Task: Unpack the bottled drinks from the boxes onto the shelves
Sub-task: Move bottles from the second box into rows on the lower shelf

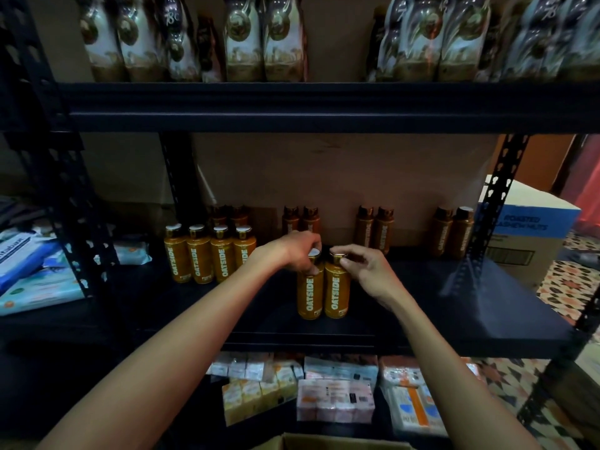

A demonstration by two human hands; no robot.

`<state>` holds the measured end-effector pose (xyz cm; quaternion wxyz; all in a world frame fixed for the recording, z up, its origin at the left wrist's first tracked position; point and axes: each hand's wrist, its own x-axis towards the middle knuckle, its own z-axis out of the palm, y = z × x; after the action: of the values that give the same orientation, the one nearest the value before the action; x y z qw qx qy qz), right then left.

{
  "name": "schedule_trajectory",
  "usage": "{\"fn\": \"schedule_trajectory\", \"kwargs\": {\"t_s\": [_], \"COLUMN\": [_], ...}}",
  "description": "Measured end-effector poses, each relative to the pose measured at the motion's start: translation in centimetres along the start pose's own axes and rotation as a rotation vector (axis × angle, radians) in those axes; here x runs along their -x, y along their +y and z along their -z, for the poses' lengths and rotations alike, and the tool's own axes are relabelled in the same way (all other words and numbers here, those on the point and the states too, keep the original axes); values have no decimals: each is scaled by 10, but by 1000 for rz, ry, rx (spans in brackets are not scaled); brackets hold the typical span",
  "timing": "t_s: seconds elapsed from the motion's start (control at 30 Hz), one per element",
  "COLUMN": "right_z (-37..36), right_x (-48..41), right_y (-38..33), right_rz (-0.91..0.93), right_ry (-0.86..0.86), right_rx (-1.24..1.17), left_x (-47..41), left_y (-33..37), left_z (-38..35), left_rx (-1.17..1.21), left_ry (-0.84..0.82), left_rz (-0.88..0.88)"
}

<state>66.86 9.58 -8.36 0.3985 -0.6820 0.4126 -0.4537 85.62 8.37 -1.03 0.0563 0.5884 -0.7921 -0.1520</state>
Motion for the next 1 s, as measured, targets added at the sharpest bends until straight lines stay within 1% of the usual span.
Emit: {"fn": "schedule_trajectory", "kwargs": {"t_s": [0.1,0.2,0.27,0.37,0.43,0.53,0.6,0.67,0.73,0.77,0.83,1.0], "right_z": [1,-3,-7,-15,-22,-35,-46,-57,-66,-70,-76,-89], "right_x": [2,4,2,-5,-11,-24,-34,-44,-54,-59,-70,-89], "right_y": [9,14,19,28,32,36,37,37,35,33,32,33], "right_rz": [16,30,35,58,30,19,26,32,39,43,44,42], "right_ry": [-46,-68,-54,-17,26,81,87,93,105,106,100,97], "right_rx": [27,-20,-23,70,86,96,97,90,114,136,185,256], "left_x": [-1,-3,-5,-10,-12,-16,-18,-19,-21,-21,-22,-23], "left_y": [-3,-5,-6,-12,-19,-37,-49,-58,-65,-69,-76,-90], "left_z": [-1,-3,-3,-2,-1,0,1,4,7,9,13,19], "left_rx": [5,-1,-6,-14,-4,20,8,-96,-300,-360,-391,-376], "left_ry": [18,27,29,41,55,102,142,207,287,304,303,303], "left_rz": [-3,-8,-8,-7,-1,2,2,-5,-8,1,26,54]}}
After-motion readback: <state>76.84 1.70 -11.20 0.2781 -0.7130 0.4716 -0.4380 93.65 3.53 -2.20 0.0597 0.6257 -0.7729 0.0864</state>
